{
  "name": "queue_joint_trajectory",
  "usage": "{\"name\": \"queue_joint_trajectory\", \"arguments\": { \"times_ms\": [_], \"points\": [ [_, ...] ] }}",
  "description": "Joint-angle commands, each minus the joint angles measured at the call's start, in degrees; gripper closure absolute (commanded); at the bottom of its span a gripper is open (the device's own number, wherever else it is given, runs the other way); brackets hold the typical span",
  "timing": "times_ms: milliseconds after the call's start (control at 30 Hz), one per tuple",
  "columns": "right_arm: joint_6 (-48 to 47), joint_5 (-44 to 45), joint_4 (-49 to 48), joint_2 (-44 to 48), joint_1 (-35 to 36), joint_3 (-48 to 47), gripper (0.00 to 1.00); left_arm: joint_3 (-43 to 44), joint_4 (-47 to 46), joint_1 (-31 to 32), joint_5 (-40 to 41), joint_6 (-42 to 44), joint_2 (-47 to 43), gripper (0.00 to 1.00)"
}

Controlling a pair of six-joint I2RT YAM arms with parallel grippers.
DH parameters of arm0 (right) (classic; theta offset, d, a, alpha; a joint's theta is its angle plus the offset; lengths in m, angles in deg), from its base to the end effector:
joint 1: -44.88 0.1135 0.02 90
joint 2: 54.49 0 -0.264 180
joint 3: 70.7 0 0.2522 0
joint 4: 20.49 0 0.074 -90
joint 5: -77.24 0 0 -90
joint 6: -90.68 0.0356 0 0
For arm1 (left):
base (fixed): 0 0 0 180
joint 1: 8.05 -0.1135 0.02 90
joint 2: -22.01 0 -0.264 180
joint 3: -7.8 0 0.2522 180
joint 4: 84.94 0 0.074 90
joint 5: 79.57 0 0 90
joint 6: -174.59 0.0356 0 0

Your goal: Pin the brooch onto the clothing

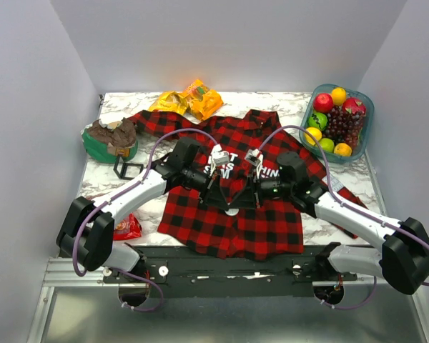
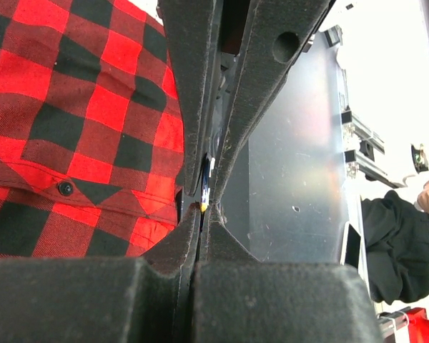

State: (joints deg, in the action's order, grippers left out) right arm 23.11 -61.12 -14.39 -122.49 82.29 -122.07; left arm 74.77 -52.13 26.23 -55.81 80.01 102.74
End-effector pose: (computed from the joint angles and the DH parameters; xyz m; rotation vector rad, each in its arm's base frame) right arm 0.1847 0.1747 0.2484 -0.8740 1.9518 1.4774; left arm 0.2156 -0.1864 0.2499 1.1515 2.0424 -1.6968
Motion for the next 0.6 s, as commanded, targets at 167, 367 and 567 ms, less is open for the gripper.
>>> {"name": "queue_joint_trajectory", "arguments": {
  "times_ms": [167, 367, 567],
  "points": [
    [1.1, -1.3, -4.2, -0.5, 0.0, 0.7, 0.82, 2.2, 3.0, 1.7, -0.6, 2.7, 0.0, 1.0],
    [1.6, -1.4, -4.7, -0.4, 0.0, 1.0, 0.81, 2.4, 3.6, 1.9, -0.6, 3.2, 0.5, 1.0],
    [2.1, -1.5, -6.2, -0.1, 0.0, 1.7, 0.99, 3.0, 4.9, 2.3, -0.2, 4.1, 0.7, 1.0]
  ]
}}
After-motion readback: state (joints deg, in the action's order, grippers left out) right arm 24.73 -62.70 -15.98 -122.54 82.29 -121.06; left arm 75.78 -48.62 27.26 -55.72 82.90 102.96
